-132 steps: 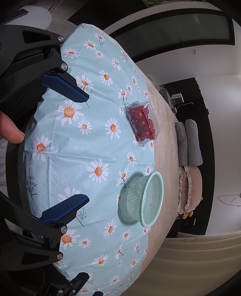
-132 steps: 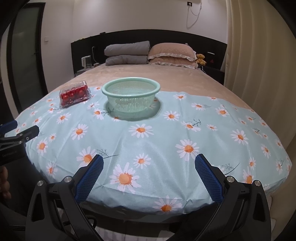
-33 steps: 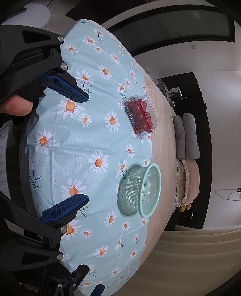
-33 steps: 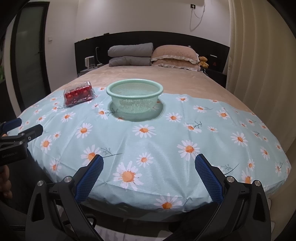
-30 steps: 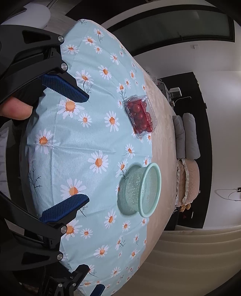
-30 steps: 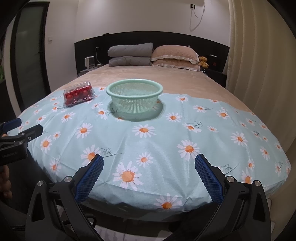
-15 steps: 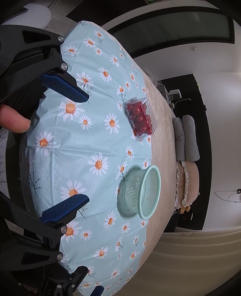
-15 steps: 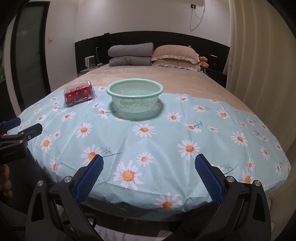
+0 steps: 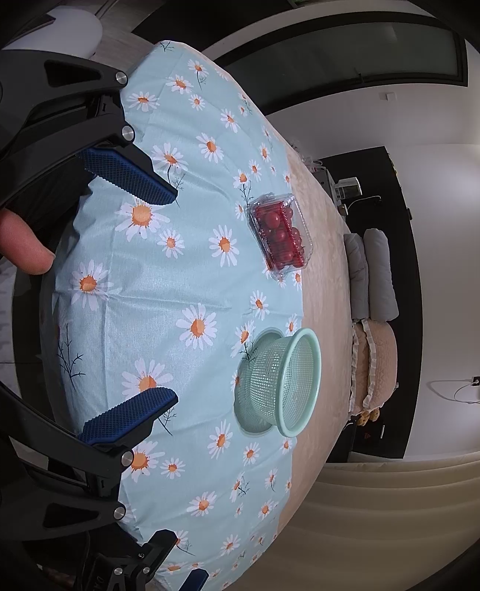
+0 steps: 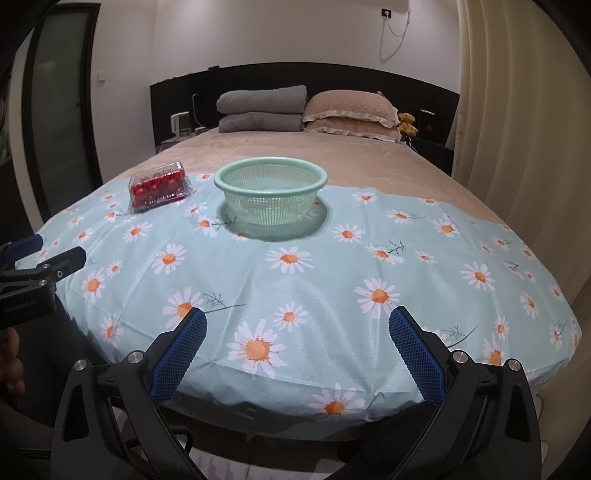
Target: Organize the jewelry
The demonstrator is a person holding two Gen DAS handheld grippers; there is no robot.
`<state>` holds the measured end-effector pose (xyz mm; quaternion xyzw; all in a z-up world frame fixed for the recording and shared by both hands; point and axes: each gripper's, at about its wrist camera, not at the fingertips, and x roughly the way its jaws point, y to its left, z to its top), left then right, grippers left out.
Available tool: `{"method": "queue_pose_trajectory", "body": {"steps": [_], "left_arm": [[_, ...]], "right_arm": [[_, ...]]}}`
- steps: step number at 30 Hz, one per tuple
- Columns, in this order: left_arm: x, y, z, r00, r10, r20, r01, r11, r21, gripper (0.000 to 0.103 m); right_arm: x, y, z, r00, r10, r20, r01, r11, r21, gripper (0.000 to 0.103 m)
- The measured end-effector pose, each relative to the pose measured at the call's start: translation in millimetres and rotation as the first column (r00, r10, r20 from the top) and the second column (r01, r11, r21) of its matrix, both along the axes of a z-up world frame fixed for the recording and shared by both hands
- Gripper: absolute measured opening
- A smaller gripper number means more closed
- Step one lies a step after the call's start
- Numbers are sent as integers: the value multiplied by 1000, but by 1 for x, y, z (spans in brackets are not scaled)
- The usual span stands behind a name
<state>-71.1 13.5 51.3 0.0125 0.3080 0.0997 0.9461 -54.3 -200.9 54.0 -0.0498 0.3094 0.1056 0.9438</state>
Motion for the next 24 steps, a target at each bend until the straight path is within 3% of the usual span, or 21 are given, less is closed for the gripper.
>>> {"method": "queue_pose_trajectory", "body": {"steps": [24], "left_arm": [[1, -2, 0, 999, -36, -2, 36, 999, -19, 97]], "right_arm": [[1, -2, -1, 1000, 5, -10, -5, 1000, 6, 95]]}}
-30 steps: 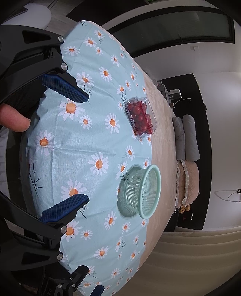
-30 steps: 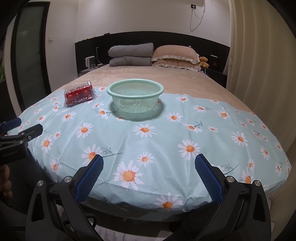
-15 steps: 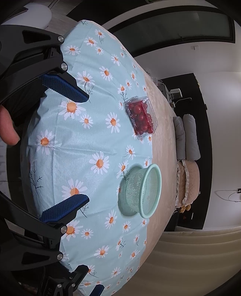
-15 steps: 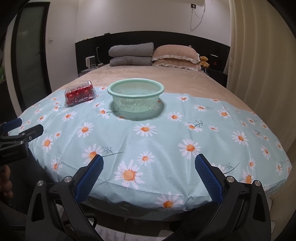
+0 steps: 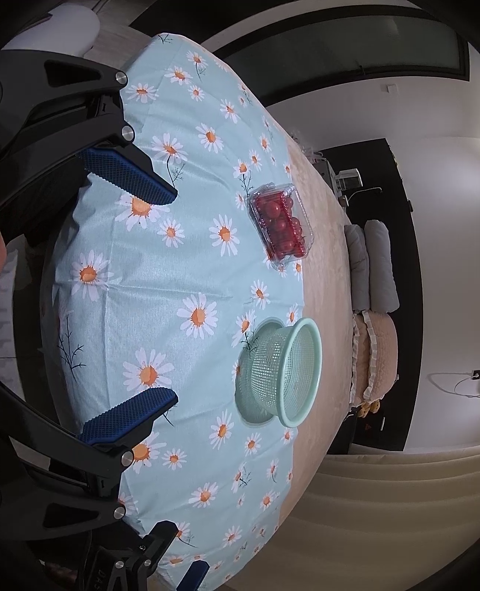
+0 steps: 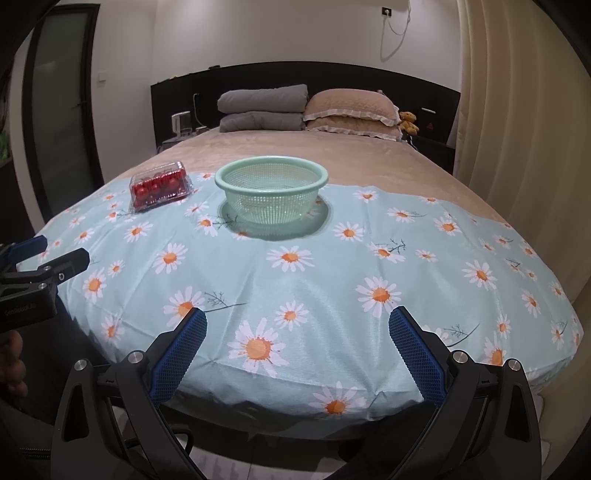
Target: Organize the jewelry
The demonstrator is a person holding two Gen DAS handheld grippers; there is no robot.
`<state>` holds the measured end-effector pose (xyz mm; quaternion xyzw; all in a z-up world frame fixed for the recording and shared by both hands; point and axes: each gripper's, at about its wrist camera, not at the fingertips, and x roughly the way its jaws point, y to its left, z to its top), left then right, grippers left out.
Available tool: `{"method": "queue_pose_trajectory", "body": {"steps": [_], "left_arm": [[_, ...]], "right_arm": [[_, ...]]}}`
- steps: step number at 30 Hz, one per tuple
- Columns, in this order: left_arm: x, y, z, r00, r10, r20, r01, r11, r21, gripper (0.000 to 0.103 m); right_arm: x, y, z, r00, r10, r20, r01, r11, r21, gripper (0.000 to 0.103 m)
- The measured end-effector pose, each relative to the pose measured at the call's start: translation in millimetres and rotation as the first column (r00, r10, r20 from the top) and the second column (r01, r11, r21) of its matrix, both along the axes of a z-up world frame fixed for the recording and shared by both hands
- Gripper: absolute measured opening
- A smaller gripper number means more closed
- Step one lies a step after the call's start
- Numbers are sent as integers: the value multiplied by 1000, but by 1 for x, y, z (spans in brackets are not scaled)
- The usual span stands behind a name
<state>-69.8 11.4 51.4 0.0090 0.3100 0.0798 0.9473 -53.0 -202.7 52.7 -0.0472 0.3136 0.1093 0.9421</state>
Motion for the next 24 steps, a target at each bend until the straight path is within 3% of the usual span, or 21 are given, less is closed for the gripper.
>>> {"method": "queue_pose_trajectory", "body": {"steps": [24], "left_arm": [[2, 0, -2, 1000, -7, -12, 7, 1000, -8, 97]], "right_arm": [[1, 1, -2, 1000, 5, -6, -5, 1000, 0, 95]]}}
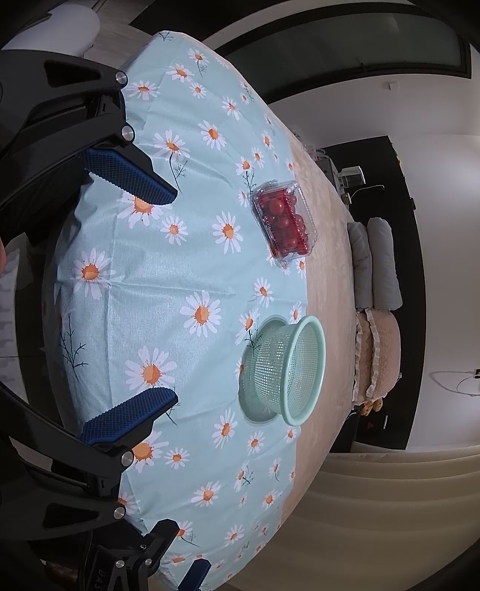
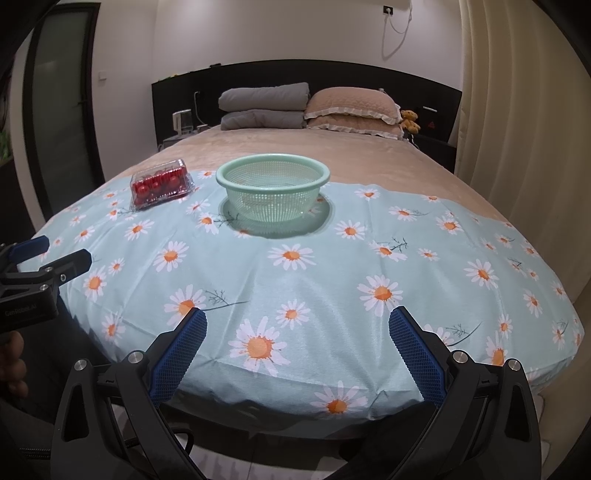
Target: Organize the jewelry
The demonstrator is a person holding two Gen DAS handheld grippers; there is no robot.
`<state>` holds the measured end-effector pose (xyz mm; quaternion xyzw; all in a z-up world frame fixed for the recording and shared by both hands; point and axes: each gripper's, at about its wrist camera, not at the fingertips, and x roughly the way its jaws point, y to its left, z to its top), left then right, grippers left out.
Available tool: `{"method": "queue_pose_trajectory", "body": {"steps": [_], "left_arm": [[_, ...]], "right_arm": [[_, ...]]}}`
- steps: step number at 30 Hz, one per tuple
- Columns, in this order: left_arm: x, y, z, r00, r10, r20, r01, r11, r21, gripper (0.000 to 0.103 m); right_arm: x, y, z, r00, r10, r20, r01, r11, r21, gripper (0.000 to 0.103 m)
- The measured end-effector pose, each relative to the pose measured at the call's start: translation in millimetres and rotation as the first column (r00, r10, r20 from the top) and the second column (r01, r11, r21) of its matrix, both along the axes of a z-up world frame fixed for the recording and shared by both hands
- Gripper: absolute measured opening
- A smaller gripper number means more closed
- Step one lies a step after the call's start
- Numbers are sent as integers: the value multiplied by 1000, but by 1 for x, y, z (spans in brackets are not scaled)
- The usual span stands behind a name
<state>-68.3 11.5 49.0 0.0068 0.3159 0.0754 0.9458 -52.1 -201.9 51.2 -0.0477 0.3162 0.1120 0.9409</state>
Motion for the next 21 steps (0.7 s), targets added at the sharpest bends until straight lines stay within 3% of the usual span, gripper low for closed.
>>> {"method": "queue_pose_trajectory", "body": {"steps": [21], "left_arm": [[-1, -1, -1, 1000, -16, 2, 16, 1000, 3, 97]], "right_arm": [[-1, 1, -1, 1000, 6, -10, -6, 1000, -2, 95]]}}
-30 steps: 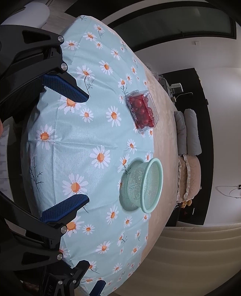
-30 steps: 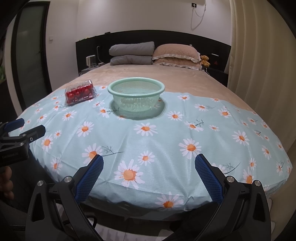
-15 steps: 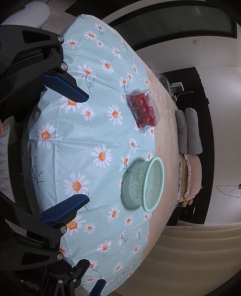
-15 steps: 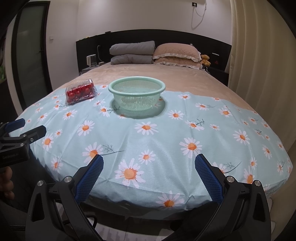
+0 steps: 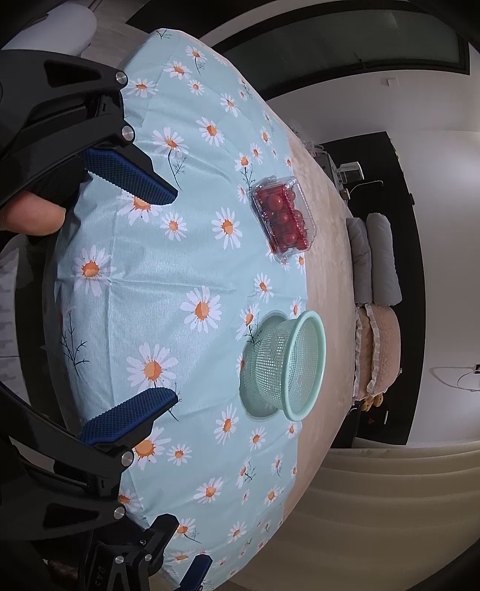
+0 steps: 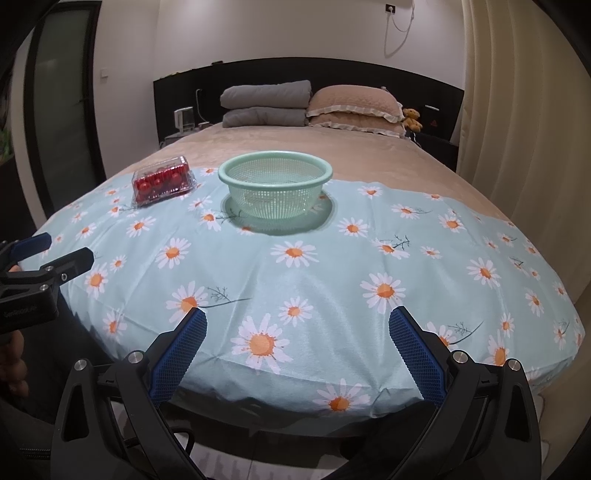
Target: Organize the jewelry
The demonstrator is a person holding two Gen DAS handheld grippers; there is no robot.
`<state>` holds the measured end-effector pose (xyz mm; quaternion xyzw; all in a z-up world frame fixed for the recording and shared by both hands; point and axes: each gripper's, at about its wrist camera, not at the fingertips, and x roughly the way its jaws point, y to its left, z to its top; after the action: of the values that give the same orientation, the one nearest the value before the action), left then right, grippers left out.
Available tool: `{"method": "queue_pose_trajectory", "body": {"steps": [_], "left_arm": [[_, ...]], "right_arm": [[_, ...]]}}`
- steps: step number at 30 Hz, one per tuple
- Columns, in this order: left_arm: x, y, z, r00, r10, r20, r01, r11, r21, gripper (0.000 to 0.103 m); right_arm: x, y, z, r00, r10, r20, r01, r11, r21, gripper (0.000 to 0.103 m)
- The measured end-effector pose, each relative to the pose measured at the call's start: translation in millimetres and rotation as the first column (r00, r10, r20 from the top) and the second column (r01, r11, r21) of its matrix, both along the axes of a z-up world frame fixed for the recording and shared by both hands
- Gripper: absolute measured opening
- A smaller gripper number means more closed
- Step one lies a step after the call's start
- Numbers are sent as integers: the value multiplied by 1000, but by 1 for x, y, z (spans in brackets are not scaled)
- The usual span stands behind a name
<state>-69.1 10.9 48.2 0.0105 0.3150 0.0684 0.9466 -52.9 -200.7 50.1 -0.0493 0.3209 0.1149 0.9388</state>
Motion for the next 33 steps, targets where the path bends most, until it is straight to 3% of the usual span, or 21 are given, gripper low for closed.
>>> {"method": "queue_pose_trajectory", "body": {"steps": [33], "left_arm": [[0, 0, 0, 1000, 1, -5, -1, 1000, -2, 97]], "right_arm": [[0, 1, -1, 1000, 11, -9, -11, 1000, 2, 95]]}}
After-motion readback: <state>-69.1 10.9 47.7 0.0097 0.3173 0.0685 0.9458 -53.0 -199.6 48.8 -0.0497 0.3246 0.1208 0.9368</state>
